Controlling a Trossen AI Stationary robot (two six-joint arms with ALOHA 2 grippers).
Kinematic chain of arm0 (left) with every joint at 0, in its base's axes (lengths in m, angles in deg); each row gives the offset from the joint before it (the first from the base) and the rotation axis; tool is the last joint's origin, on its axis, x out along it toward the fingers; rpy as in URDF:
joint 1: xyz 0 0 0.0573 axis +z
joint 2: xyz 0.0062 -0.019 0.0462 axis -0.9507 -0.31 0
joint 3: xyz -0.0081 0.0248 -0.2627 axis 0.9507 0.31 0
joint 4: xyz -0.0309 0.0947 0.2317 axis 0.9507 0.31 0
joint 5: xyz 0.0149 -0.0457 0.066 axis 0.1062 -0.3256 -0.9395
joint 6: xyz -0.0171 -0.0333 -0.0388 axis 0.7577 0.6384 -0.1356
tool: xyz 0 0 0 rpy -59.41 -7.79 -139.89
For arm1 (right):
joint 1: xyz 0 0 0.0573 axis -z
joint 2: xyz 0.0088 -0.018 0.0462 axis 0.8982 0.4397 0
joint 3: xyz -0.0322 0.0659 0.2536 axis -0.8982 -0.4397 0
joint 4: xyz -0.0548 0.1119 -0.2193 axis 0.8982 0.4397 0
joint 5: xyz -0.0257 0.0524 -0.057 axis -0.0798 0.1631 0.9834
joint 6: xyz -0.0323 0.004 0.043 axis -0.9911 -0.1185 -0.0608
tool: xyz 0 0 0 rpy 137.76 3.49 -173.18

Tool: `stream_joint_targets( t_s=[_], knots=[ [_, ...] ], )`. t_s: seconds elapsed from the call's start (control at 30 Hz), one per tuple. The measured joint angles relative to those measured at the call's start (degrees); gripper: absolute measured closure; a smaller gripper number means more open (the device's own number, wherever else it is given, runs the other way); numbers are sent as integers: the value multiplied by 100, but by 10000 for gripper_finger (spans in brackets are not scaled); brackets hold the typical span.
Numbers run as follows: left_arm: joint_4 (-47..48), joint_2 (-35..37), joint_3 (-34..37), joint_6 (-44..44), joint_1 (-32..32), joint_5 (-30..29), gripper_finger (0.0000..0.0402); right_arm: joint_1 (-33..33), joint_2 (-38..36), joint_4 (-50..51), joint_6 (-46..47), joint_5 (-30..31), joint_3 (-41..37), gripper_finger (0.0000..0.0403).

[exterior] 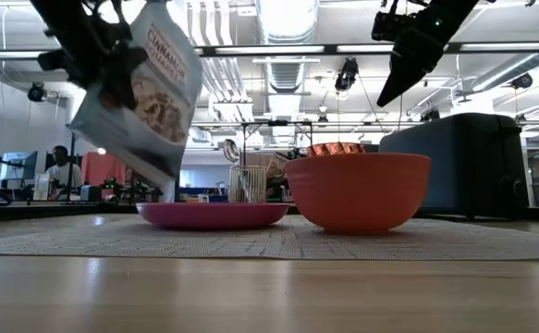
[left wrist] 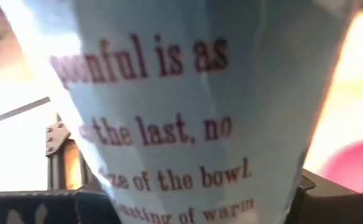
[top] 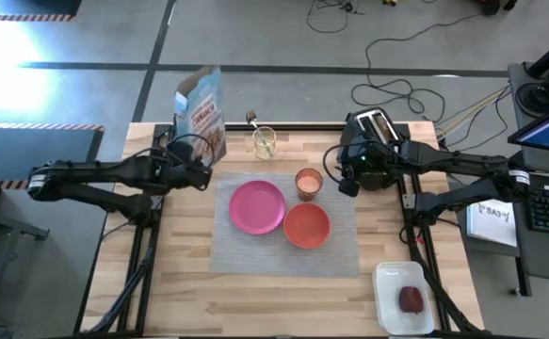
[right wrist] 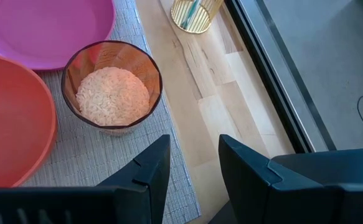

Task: Arrange a breakfast setting
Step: Pour the cereals from the cereal box in the orange bowl

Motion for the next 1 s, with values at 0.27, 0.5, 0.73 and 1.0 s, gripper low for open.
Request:
stream_joint_targets(
  t_s=[0.27, 0.5, 0.73, 1.0],
  knots=[
    [1308, -126, -989, 578, -1152, 745, 208, 1, 0, 0, 1, 0, 0, 275],
    [1480, -314, -1355, 919, -2169, 1423, 208, 0, 0, 0, -5, 0, 0, 275],
    [1467, -704, -1419, 990, -3042, 2047, 208, 1, 0, 0, -2, 0, -1, 275],
    [1553, -1271, -2055, 662, -3645, 2631, 208, 2, 0, 0, 0, 0, 0, 275]
  ],
)
